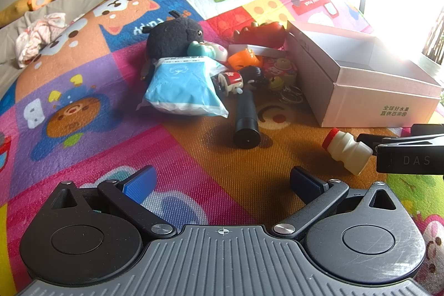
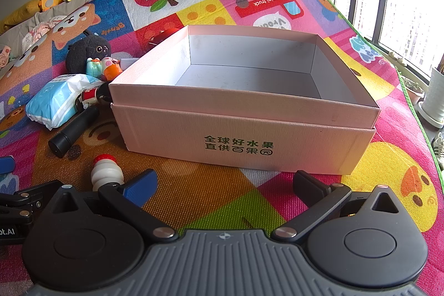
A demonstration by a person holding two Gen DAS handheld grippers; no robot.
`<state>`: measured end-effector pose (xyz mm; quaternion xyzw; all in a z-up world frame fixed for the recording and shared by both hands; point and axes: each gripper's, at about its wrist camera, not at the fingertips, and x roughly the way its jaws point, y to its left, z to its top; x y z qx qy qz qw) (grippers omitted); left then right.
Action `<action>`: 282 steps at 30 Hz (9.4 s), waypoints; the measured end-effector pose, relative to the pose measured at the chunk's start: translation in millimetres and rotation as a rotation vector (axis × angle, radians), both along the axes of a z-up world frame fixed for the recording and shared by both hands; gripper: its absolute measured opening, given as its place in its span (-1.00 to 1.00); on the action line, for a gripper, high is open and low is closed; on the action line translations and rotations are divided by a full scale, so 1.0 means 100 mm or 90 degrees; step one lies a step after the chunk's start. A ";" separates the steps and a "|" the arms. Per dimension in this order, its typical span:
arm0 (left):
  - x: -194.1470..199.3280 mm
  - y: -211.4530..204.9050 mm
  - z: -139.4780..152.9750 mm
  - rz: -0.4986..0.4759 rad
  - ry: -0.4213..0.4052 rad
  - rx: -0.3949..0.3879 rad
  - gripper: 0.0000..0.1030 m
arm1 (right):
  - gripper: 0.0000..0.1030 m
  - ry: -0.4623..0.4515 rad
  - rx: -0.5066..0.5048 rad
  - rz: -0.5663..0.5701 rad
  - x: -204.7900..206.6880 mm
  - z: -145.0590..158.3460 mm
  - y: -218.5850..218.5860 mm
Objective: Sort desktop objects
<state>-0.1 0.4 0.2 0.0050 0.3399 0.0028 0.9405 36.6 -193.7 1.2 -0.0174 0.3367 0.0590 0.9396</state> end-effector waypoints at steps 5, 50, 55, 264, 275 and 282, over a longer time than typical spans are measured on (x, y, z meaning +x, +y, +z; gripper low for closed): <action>0.00 0.00 0.00 0.000 0.000 0.001 1.00 | 1.00 0.000 0.000 0.000 0.00 0.00 0.00; 0.26 0.57 0.41 0.017 -0.040 0.167 1.00 | 0.23 0.057 -0.023 0.281 -0.19 0.26 0.85; 0.26 0.73 0.41 0.015 -0.007 0.149 1.00 | -0.47 0.072 -0.008 0.284 -0.11 0.24 0.97; 1.12 0.12 0.15 -0.024 -0.016 -0.025 0.35 | 0.85 -0.080 0.153 0.031 -0.65 0.26 -0.96; 0.21 0.10 0.21 -0.127 -0.002 -0.038 0.25 | 0.92 -0.072 0.165 0.037 -0.63 0.19 -0.94; -0.42 -0.02 0.17 -0.154 0.007 -0.036 0.55 | 0.93 -0.082 0.141 0.050 -0.68 0.23 -0.86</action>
